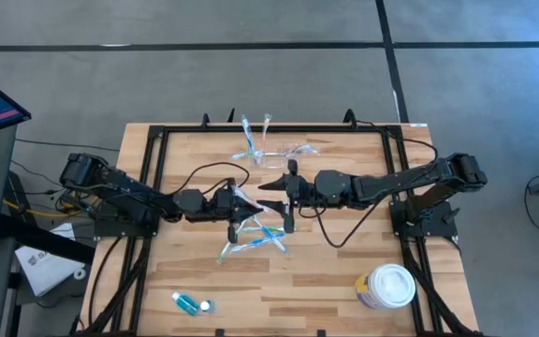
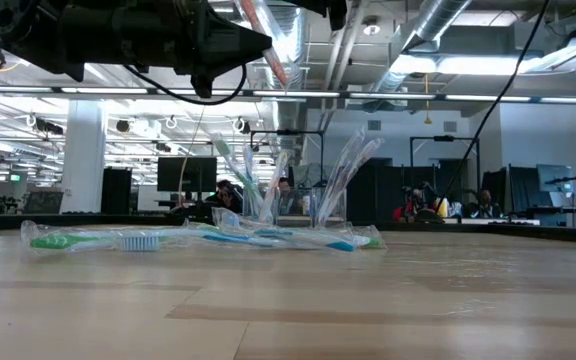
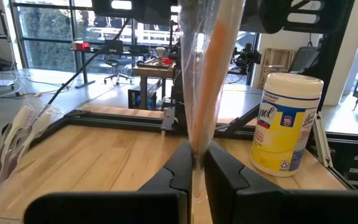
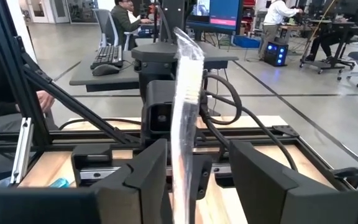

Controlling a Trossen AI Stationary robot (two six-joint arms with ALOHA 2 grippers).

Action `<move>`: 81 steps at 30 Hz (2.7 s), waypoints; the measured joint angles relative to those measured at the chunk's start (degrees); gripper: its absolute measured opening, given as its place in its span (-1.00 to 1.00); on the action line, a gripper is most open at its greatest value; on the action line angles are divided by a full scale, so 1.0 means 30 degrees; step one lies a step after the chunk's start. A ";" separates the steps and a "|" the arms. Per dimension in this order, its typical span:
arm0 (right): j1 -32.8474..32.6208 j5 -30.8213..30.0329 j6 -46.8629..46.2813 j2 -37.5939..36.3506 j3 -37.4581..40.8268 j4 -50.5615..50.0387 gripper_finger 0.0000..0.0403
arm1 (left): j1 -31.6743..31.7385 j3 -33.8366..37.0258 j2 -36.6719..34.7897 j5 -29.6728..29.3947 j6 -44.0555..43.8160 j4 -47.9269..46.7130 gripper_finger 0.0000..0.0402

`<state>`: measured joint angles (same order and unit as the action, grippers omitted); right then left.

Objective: Pick & Place toothbrushing station
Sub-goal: Put the orange toothbrush into the transparent organizer

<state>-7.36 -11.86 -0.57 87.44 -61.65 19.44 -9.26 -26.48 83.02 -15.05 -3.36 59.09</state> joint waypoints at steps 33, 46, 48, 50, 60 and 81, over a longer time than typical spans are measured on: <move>0.0498 0.1508 -0.0171 0.3453 -0.4366 -0.3219 -0.27 | 0.0000 0.0000 -0.0006 0.0007 0.0017 -0.0785 -0.94; 0.0505 0.1515 -0.0172 0.3446 -0.4575 -0.4000 -0.55 | 0.0007 0.0000 -0.0001 0.0001 0.0011 -0.0918 -0.94; 0.0498 0.1515 -0.0172 0.3446 -0.4575 -0.4000 -0.60 | 0.0007 0.0007 0.0000 0.0007 0.0017 -0.0925 -0.94; 0.0476 0.1523 -0.0172 0.3446 -0.4575 -0.3997 -0.65 | 0.0007 0.0000 0.0000 0.0007 0.0017 -0.0925 -0.94; 0.0484 0.2521 -0.0164 0.3446 -0.4575 -0.4081 -0.93 | 0.0002 0.0000 -0.0004 0.0057 0.0024 -0.0933 -0.73; 0.0535 0.1458 0.0854 0.1205 -0.3292 -0.4868 -0.97 | 0.0007 0.0000 -0.0332 -0.0100 0.0024 -0.1470 -0.52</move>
<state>-5.76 -7.48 2.00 91.06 -71.52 4.84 -9.23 -26.48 82.03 -15.35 -3.29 54.68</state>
